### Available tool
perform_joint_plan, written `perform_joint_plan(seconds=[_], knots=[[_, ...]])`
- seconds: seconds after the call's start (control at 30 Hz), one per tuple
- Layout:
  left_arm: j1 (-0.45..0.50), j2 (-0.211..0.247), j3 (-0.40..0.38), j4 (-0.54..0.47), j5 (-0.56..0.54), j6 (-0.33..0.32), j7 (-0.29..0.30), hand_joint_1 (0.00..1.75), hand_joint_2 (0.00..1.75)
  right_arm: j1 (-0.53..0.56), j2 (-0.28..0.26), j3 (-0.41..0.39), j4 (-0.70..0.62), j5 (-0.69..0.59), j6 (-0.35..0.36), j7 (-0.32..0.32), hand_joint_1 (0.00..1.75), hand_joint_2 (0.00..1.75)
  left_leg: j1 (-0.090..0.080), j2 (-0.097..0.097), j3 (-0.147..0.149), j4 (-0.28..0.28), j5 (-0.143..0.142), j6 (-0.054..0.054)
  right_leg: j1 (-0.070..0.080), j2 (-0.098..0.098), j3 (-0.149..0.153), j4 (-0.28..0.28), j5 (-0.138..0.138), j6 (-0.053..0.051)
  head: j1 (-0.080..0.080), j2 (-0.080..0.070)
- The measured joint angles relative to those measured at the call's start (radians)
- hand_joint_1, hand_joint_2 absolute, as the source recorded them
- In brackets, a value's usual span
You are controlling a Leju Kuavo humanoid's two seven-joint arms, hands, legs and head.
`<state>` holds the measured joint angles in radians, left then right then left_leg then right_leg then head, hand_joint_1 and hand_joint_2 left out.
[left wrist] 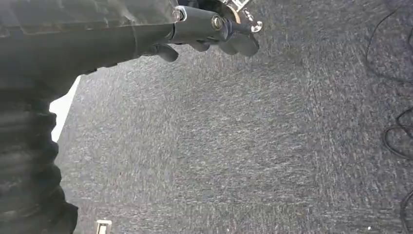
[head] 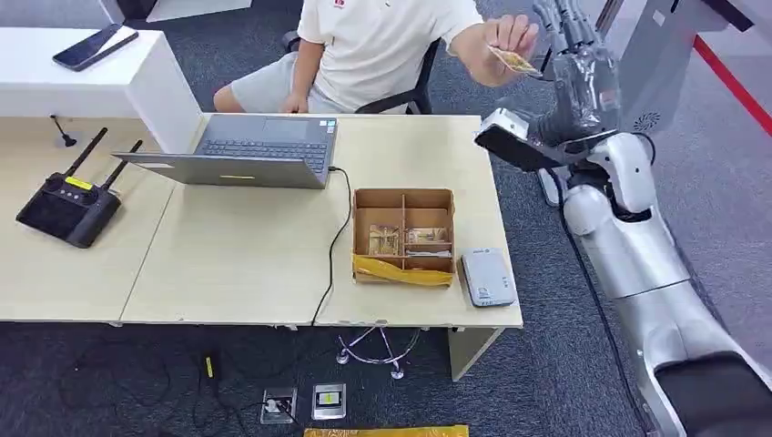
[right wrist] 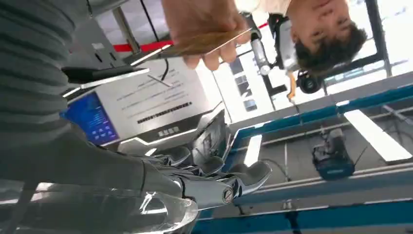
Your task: Pass the card to the sensor for recognition and then transmit it.
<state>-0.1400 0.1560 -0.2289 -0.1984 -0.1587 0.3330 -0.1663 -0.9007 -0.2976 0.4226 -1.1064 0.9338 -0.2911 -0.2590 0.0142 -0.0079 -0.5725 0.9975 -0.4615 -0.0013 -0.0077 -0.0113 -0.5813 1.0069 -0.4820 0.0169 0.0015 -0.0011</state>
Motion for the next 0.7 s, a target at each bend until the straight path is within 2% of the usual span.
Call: perform_joint_plan(seconds=[0.33,0.37,0.4,0.43,0.47,0.5,0.53,0.7], knots=[[0.001,0.008,0.000,0.000,0.006,-0.010,0.000,0.00,1.75,-0.072,0.077,0.093,0.173,-0.011,-0.023,-0.004,0.00,1.75,0.000,0.000,0.000,0.000,0.000,0.000,0.000,0.000,0.000,0.000,0.000,-0.001,0.000,0.000],[0.002,0.009,0.000,0.000,0.007,-0.010,0.000,0.00,1.75,-0.077,0.083,0.099,0.187,-0.013,-0.025,-0.005,0.14,1.75,0.000,0.000,0.000,0.000,0.000,0.000,0.000,0.000,0.000,0.000,0.000,-0.001,0.000,0.000],[0.002,0.010,0.000,0.000,0.009,-0.010,0.000,0.00,1.75,-0.079,0.087,0.103,0.200,-0.015,-0.025,-0.008,0.45,1.75,0.000,0.000,0.000,0.000,0.000,0.000,0.000,0.000,0.000,0.000,0.000,-0.001,0.000,0.000],[0.002,0.010,0.000,0.000,0.010,-0.011,0.000,0.00,1.75,-0.081,0.092,0.105,0.211,-0.018,-0.026,-0.012,0.84,1.75,0.000,0.000,0.000,0.000,0.000,0.000,0.000,0.000,0.000,0.000,0.000,-0.001,0.001,0.000],[0.002,0.011,0.000,0.000,0.010,-0.015,0.000,0.00,1.75,-0.083,0.097,0.108,0.222,-0.022,-0.026,-0.014,1.59,1.75,0.000,0.000,0.000,0.000,0.000,0.000,0.000,0.000,0.000,0.000,0.000,-0.001,0.000,0.000],[0.002,0.013,0.000,0.000,0.010,-0.018,0.000,0.00,1.75,-0.085,0.101,0.113,0.231,-0.026,-0.026,-0.015,1.62,1.75,0.000,0.000,0.000,0.000,0.000,0.000,0.000,0.000,0.000,0.000,0.000,-0.001,0.000,0.000],[0.002,0.013,0.000,0.000,0.010,-0.019,0.001,0.00,1.75,-0.087,0.103,0.118,0.240,-0.027,-0.024,-0.015,1.75,1.75,0.000,0.000,0.000,0.000,0.000,0.000,0.000,0.000,0.000,0.000,0.000,-0.001,0.000,0.000],[0.002,0.013,0.000,0.000,0.010,-0.026,0.004,0.00,1.75,-0.102,0.112,0.132,0.275,-0.037,-0.014,-0.016,1.75,1.75,0.000,0.000,0.000,0.000,0.000,0.000,0.000,0.000,-0.001,0.000,0.000,-0.001,0.000,0.000]])
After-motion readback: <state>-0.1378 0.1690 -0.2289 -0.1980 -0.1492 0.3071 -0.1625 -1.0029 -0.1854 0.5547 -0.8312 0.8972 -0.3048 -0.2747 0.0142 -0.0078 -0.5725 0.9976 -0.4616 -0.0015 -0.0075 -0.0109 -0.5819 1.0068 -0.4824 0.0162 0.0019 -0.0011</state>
